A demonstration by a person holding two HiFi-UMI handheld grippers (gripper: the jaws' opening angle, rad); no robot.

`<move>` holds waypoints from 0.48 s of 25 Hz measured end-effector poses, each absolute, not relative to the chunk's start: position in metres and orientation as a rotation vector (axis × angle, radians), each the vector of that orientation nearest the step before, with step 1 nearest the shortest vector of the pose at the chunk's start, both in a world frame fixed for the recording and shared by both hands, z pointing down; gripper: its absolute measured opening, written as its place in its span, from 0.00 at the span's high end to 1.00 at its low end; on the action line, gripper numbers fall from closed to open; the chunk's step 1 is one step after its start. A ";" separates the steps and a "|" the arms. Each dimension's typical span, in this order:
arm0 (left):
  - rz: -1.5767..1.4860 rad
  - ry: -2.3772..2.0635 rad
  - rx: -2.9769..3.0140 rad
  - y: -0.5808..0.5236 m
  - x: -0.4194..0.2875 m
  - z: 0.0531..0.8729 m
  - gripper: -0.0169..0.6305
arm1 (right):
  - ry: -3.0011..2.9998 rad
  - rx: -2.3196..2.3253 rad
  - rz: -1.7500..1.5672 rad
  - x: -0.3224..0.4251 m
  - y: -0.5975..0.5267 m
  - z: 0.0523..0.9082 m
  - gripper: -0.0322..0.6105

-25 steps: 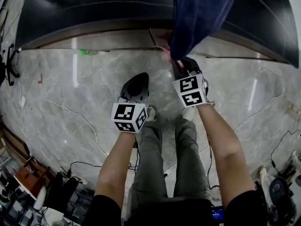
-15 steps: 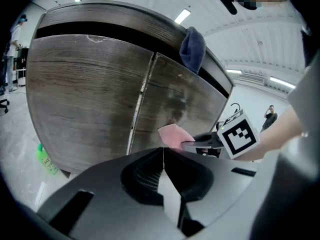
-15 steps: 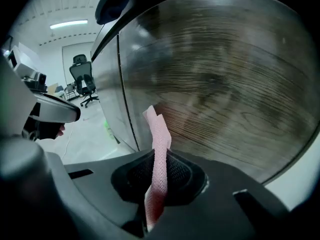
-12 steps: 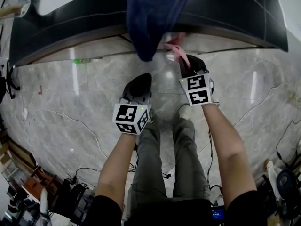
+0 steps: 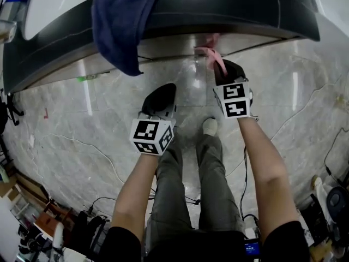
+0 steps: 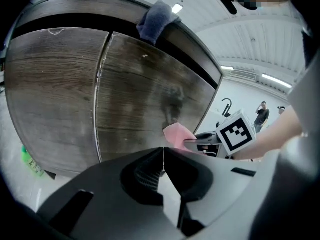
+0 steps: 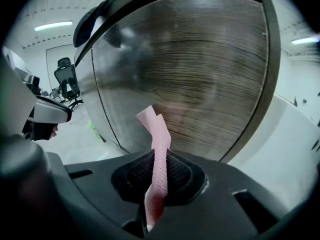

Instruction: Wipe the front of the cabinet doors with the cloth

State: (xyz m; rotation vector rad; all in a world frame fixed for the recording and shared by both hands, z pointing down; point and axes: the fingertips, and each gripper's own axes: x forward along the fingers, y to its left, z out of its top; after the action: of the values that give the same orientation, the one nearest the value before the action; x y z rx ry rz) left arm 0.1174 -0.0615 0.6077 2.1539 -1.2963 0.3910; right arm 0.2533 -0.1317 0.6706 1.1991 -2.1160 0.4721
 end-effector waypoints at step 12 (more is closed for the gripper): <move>0.422 -1.240 2.183 -0.074 0.173 0.613 0.96 | -2.079 1.244 0.504 0.311 -0.133 0.674 0.89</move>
State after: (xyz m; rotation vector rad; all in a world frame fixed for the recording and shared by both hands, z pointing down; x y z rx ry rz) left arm 0.1731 -0.0742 0.6132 2.1829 -1.2403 0.4218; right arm 0.3106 -0.1330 0.6739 1.2442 -2.0795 0.5043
